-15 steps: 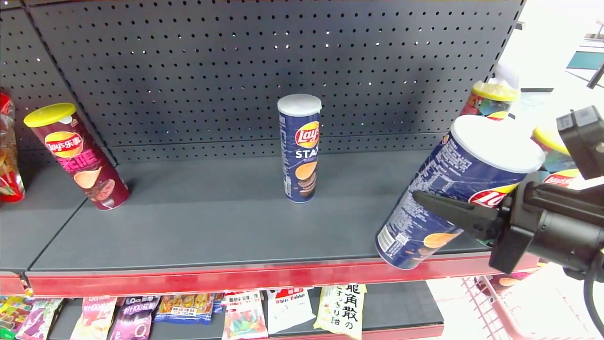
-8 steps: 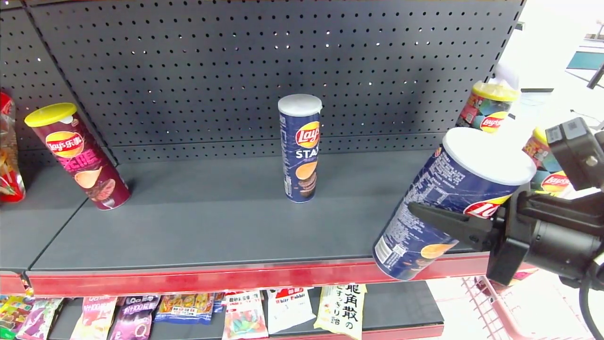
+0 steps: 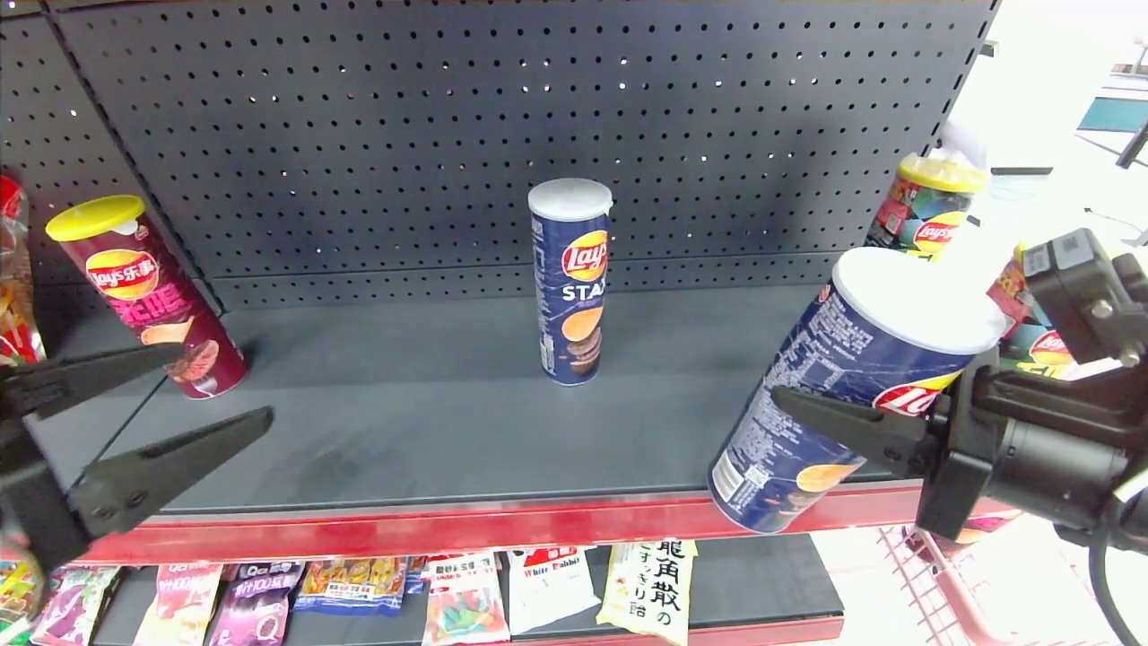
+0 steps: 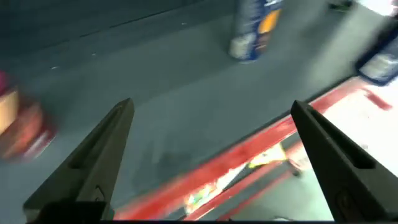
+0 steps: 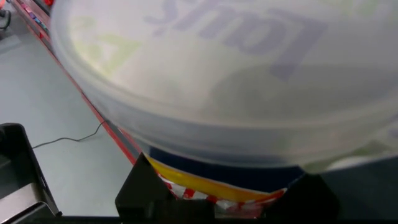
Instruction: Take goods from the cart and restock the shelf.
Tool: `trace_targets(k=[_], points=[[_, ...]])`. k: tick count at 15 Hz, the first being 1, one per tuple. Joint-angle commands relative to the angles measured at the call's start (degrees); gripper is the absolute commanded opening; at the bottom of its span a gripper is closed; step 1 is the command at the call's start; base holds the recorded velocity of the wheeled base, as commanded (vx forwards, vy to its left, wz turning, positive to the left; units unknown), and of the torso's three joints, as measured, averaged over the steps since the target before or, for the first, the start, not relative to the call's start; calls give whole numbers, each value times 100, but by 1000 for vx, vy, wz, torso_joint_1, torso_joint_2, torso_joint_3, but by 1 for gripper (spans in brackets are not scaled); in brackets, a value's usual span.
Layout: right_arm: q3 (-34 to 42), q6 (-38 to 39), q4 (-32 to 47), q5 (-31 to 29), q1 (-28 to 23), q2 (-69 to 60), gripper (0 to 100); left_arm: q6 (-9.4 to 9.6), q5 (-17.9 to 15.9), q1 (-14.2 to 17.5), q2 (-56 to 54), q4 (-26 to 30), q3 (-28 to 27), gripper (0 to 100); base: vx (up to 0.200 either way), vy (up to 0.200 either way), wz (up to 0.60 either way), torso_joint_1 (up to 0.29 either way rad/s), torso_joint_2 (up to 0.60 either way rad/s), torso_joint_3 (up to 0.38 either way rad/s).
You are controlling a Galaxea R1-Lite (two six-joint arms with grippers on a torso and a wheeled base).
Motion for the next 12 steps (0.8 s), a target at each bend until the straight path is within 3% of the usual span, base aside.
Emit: trace_targets(k=[1,4,7,9,12], points=[[-97,-4,1,15,4,128,0,250,-621,-246,1737,-450,-715,100,0,0,0,0,0,0],[-167,-4,1,15,13,146,0,312,-586,-483,2053,-485,-970,100,0,0,0,0,0,0],[-167,5,1,15,4,146,0,312,-568,-914,2484,-494,-1304,100,0,0,0,0,0,0],[-176,14,1,15,4,146,0,329,-524,-957,2871,-590,-1559,100,0,0,0,0,0,0],[-167,14,1,15,-48,146,0,312,-392,-1195,3785,-1039,-2297,100,0,0,0,0,0,0]])
